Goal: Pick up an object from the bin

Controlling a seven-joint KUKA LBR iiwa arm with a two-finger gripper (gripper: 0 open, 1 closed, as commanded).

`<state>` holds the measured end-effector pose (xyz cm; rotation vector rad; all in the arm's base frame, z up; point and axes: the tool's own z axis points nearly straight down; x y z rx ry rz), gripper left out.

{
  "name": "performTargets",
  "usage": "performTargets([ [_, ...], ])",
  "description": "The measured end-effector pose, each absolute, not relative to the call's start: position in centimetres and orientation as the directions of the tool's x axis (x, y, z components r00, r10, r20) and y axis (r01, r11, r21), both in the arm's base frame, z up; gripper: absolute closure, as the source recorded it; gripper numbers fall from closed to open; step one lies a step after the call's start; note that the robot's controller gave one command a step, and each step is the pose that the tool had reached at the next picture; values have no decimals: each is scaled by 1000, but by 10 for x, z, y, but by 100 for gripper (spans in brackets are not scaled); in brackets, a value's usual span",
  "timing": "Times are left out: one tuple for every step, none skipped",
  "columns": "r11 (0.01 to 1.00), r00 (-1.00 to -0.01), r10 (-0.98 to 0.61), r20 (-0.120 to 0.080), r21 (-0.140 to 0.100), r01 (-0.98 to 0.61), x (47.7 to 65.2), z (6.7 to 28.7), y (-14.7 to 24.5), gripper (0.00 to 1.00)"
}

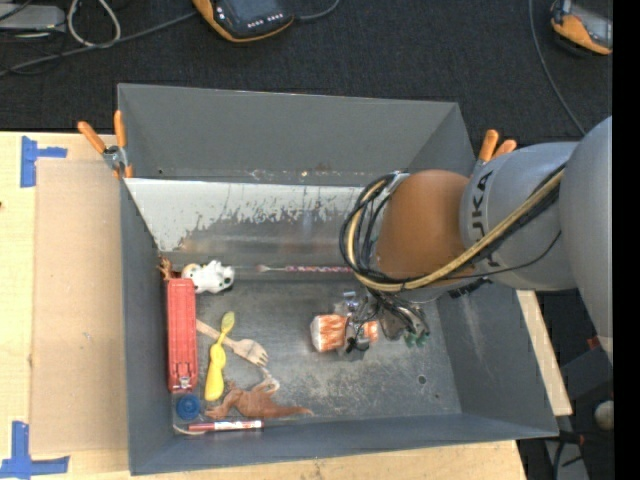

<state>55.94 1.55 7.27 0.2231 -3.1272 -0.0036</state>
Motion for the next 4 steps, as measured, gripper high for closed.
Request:
performTargets([
  [990,-990,-142,6,3,-142,560,78,16,100],
  [990,-990,-143,14,4,-143,557,120,16,100],
  [990,-990,-143,8,3,-143,559,157,16,100],
  [990,-990,-143,6,3,-143,560,189,16,100],
])
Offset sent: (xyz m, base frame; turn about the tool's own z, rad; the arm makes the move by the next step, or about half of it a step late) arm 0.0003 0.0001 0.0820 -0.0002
